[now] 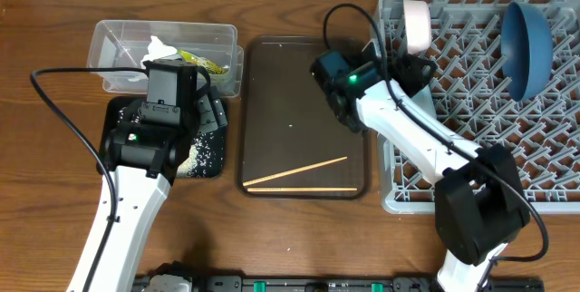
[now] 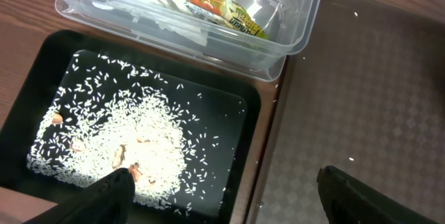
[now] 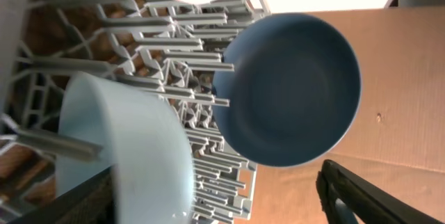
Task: Sort waste into correct bins and load items into the dishwasher rack
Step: 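Carry the light-blue bowl with the right gripper and stand it in the rack, then move the right gripper to the chopsticks and grasp one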
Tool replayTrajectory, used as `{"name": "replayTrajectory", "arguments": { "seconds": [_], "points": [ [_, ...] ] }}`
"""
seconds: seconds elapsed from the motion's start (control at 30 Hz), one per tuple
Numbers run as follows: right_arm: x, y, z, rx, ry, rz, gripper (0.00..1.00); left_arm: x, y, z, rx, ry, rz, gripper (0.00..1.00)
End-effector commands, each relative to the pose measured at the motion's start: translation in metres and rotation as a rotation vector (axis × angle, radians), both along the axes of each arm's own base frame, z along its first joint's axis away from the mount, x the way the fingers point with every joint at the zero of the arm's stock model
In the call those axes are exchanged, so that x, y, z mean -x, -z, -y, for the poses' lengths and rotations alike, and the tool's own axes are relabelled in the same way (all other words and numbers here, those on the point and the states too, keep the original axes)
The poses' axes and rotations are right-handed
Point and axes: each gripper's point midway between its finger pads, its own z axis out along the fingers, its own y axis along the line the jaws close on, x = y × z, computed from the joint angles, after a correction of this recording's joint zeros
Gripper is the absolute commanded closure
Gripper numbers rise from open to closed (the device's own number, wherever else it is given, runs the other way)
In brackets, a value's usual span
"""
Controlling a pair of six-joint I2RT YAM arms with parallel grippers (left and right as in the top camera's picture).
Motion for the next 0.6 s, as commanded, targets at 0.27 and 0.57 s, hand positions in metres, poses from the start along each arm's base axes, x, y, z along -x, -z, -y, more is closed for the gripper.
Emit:
{"name": "replayTrajectory", "arguments": {
  "seconds": [0.27, 0.57],
  "points": [
    [0.006, -0.020, -0.024, -0.229, -0.049, 0.069, 0.12, -0.002, -0.002, -0.002, -0.001, -0.012, 0.002, 0.13],
    [0.018, -0.077, -0.110, -0.884, -0.377, 0.072, 0.01, -0.002, -0.002, -0.002, -0.001, -0.012, 0.003, 0.13]
  ]
}}
